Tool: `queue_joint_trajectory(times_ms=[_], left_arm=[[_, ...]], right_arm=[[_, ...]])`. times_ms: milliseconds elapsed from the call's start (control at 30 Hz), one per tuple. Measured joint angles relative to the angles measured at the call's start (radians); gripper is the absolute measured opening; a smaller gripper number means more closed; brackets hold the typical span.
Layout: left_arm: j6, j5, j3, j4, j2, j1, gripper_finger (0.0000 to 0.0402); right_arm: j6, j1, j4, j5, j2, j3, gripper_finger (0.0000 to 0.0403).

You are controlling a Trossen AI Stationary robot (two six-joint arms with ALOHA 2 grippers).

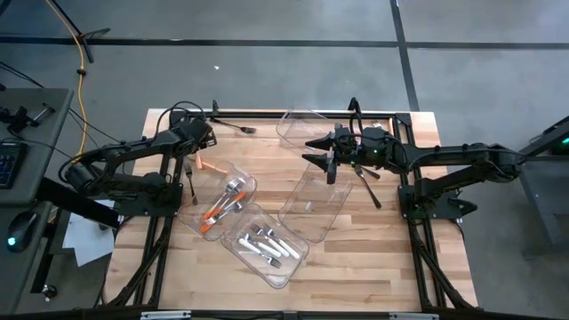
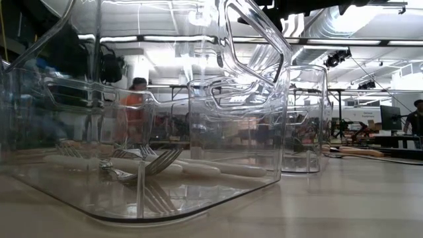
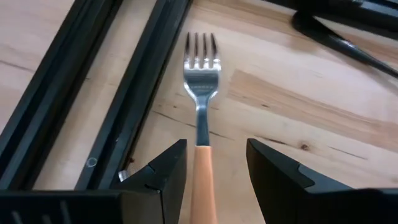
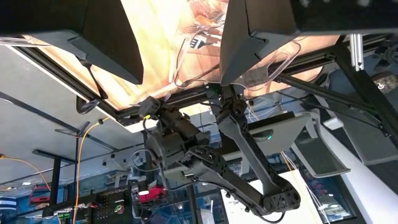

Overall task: Sort silverware by color (type)
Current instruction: Put the light orange fork into the middle right transparent bin

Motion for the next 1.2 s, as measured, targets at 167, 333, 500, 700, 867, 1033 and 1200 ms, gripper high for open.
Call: queue_joint_trajectory(times_ms=[167,333,500,700,867,1033,1200], left_arm=[[-0.014,0.000,-0.011,-0.003,0.002,0.013,0.0154],[0.044,0.021,-0.011,0.034,0.026,0.013,0.0154],[0.091,0.051,-0.011,0.033,0.091,0.013,0.0154],[0.041,0.046,-0.009,0.013,0.139,0.012,0.0154],[0.052,0.044,-0.008,0.020,0.143,0.012,0.0133],[0.052,0.043,-0.009,0.028,0.145,0.012,0.0058],[0.054,0.036,-0.010,0.035,0.145,0.012,0.0030]], right_arm=[[0.000,0.000,0.000,0.000,0.000,0.000,0.0197],[0.000,0.000,0.000,0.000,0.000,0.000,0.0197],[0.008,0.000,0.000,0.000,0.000,0.000,0.0197],[0.046,0.000,0.000,0.000,0.000,0.000,0.0197],[0.050,0.000,0.000,0.000,0.000,0.000,0.0197],[0.050,0.000,0.000,0.000,0.000,0.000,0.0197],[0.050,0.000,0.000,0.000,0.000,0.000,0.0197]])
